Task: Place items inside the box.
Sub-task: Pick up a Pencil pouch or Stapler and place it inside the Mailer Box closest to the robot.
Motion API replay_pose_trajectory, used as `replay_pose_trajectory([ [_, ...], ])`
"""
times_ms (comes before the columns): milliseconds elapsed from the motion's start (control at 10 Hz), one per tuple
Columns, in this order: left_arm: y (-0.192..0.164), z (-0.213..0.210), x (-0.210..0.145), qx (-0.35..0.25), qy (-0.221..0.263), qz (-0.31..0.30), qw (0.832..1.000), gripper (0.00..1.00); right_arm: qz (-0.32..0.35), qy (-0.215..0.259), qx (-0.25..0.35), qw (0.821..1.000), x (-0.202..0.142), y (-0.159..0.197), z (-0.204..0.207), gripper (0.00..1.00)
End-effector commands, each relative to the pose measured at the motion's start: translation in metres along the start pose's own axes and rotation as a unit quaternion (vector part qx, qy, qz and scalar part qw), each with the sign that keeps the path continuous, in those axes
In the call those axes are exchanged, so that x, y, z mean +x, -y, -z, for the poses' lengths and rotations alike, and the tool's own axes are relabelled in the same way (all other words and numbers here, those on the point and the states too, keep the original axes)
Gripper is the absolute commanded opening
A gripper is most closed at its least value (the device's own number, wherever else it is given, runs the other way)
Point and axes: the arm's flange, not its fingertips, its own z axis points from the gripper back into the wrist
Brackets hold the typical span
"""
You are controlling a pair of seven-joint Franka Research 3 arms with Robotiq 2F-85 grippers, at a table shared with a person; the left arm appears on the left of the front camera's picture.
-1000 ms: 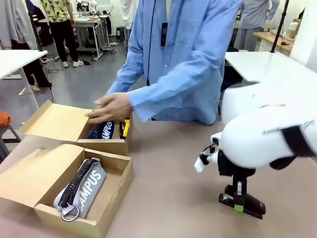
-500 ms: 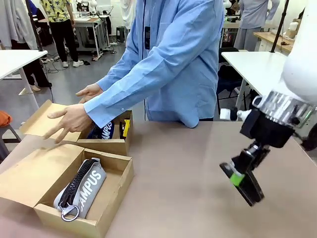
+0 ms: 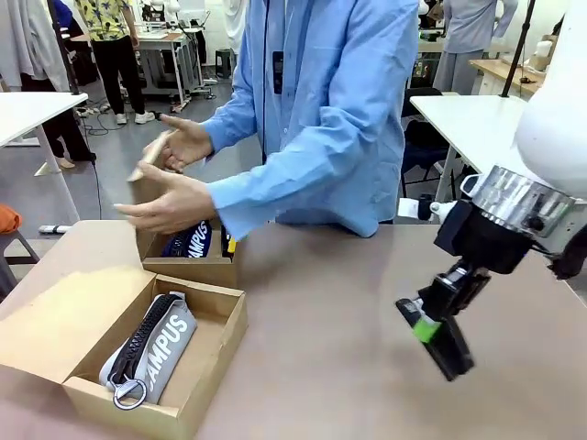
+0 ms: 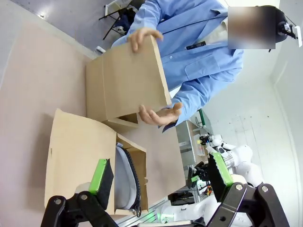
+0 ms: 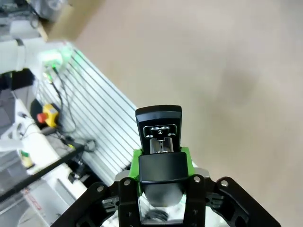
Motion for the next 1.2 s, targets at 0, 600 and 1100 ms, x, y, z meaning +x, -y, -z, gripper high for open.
replay_pose_trajectory([
  [0, 0.002, 0.001, 0.0, -0.011, 0.006, 0.008, 1.0, 1.0, 0.075, 0.024, 0.054, 0.995, 0.055, -0.061, 0.034, 0.37],
  [600, 0.002, 0.001, 0.0, -0.011, 0.006, 0.008, 1.0, 1.0, 0.241, 0.094, 0.079, 0.963, 0.017, -0.036, -0.004, 0.37],
  [1100, 0.002, 0.001, 0.0, -0.011, 0.006, 0.008, 1.0, 1.0, 0.285, 0.138, 0.07, 0.946, -0.012, 0.006, -0.042, 0.37],
])
